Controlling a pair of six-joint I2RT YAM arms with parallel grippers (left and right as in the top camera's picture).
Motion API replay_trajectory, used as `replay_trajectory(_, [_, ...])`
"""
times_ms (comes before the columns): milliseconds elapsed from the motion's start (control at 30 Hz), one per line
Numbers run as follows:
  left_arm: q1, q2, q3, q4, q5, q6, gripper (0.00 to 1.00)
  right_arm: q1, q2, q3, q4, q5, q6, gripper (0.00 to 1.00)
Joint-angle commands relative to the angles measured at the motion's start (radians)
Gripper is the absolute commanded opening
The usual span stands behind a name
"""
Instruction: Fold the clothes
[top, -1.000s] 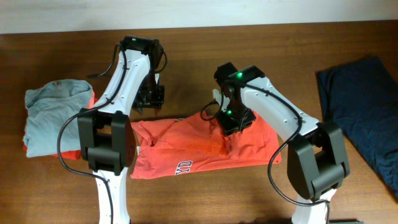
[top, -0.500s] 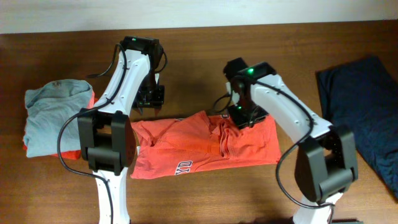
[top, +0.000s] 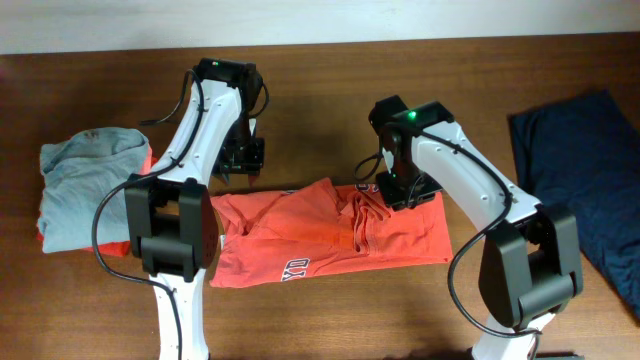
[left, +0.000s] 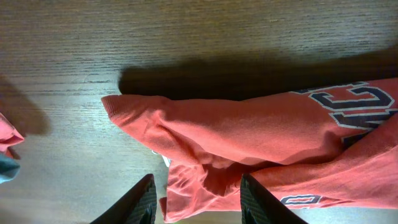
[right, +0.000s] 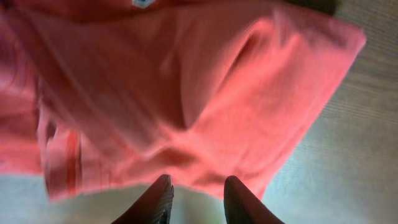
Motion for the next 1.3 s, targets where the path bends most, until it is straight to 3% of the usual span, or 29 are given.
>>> replay_trajectory(0, [0.004, -0.001, -0.001, -0.002, -0.004, 0.009, 0.44, -0.010, 0.006, -0.055, 0.045, 0.027, 0.058, 0.32])
replay_trajectory(433, [0.004, -0.001, -0.001, -0.001, -0.004, 0.009, 0.44, -0.008, 0.006, -0.130, 0.202, 0.016, 0.069, 0.31])
replay_trajectory(633, [0.004, -0.001, -0.001, -0.001, -0.004, 0.009, 0.43, -0.007, 0.006, -0.130, 0.278, -0.114, 0.069, 0.31])
replay_trajectory(1100, [0.004, -0.001, -0.001, -0.002, -0.004, 0.009, 0.44, -0.008, 0.006, -0.130, 0.573, -0.166, 0.067, 0.32])
replay_trajectory(1267, [0.004, -0.001, -0.001, -0.005, -0.004, 0.009, 0.44, -0.019, -0.040, -0.064, 0.446, -0.035, 0.054, 0.34])
